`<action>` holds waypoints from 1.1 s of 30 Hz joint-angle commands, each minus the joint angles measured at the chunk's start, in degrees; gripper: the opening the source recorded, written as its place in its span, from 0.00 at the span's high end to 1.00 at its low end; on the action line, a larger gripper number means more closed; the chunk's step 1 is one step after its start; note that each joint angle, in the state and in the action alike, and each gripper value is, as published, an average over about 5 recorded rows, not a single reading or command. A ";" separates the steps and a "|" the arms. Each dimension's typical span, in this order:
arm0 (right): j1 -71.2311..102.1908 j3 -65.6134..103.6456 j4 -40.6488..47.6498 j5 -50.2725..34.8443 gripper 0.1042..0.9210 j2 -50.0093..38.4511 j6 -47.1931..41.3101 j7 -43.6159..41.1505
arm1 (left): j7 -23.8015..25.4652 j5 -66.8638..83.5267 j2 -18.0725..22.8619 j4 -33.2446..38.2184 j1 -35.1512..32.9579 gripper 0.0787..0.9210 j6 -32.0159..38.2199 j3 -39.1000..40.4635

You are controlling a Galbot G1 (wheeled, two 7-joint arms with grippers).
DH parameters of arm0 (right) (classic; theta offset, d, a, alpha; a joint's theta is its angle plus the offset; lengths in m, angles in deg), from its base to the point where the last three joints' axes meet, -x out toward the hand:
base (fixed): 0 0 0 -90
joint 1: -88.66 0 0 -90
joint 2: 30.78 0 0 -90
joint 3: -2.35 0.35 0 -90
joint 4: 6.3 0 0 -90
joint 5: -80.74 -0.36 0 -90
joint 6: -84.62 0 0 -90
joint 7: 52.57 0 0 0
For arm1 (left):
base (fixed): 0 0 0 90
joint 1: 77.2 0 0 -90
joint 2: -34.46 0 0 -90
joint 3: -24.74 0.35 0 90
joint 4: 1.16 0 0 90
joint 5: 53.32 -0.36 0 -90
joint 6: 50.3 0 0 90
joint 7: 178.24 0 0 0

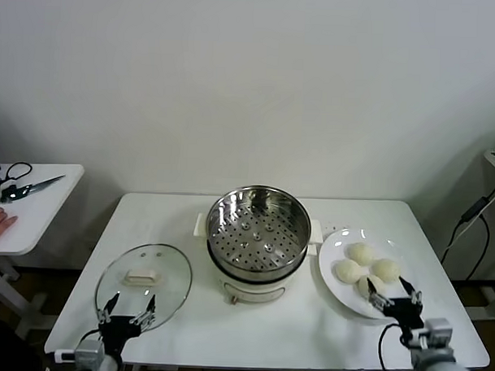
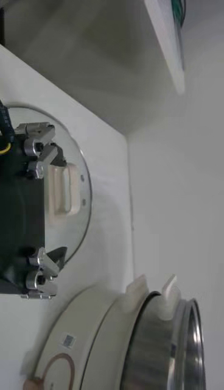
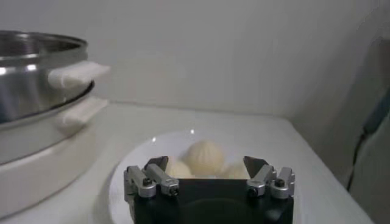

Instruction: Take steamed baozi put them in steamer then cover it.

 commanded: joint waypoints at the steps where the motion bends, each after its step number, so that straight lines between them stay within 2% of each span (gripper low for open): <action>1: -30.81 -15.90 12.33 8.87 0.12 -19.76 -3.16 -19.09 | 0.03 0.14 -0.39 0.14 -0.14 0.12 0.21 -0.03; 4: -42.86 -28.08 19.85 16.64 0.12 -25.36 1.97 -31.11 | 0.03 0.19 -0.53 0.17 -0.43 0.12 0.43 -0.09; 9: -65.77 -51.99 31.49 28.83 0.12 -29.39 18.63 -52.96 | 0.08 0.20 -0.44 0.28 -0.61 0.12 0.59 -0.07; 11: -76.08 -63.21 35.65 28.57 0.12 -28.78 23.35 -59.97 | 0.09 0.19 -0.39 0.24 -0.65 0.12 0.67 -0.08; 14: -88.68 -78.19 40.61 23.48 0.12 -26.10 24.88 -66.26 | 0.07 0.16 -0.36 0.07 -0.81 0.12 0.90 -0.08; 19: -99.53 -93.80 46.33 19.37 0.12 -19.43 23.74 -69.49 | 0.05 0.19 -0.28 -0.02 -1.29 0.12 1.24 -0.03; 24: -100.64 -102.41 49.56 15.71 0.12 -12.37 20.68 -68.81 | 0.04 0.21 -0.10 0.12 -1.36 0.12 1.39 -0.08; 29: -95.87 -101.52 54.48 15.17 0.12 -5.92 17.88 -67.01 | 0.05 0.27 0.38 0.48 -1.22 0.12 1.33 -0.54; 33: -91.02 -97.82 59.06 19.00 0.12 -1.83 17.94 -65.37 | 0.06 0.27 0.76 0.47 -1.03 0.12 1.26 -0.60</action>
